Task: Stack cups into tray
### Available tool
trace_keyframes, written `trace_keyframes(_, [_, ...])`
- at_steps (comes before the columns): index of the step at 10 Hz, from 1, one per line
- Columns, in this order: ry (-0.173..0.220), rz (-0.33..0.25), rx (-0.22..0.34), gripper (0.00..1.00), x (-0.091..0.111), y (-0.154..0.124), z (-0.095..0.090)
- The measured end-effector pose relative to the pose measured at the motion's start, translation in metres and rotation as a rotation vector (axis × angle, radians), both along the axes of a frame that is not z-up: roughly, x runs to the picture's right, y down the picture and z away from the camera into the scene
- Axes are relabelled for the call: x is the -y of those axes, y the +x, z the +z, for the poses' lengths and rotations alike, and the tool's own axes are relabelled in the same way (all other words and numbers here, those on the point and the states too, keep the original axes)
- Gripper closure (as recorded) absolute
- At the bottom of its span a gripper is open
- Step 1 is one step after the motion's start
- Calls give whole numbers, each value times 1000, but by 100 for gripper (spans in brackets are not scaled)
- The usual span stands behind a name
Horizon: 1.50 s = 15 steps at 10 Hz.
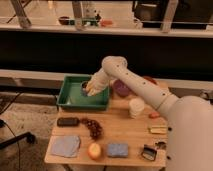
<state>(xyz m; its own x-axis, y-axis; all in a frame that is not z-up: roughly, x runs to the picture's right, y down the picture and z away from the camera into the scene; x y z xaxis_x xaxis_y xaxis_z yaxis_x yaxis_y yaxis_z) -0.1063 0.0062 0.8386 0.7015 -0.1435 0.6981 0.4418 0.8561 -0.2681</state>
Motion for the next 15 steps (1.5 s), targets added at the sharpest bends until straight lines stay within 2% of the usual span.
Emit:
trace_keyframes(3, [11,-43,24,100,8,-16,27])
trace_keyframes(5, [19,-68,12,100,9,-15,34])
trace_keyframes(7, [23,-83,-24,100,6,5,41])
trace_keyframes(9, [21,-105,-48,100,1,11,46])
trace_keyframes(12, [16,-125,-59,100,-5,12,56])
trace_keyframes(15, [21,-133,-51,100,-4,7,69])
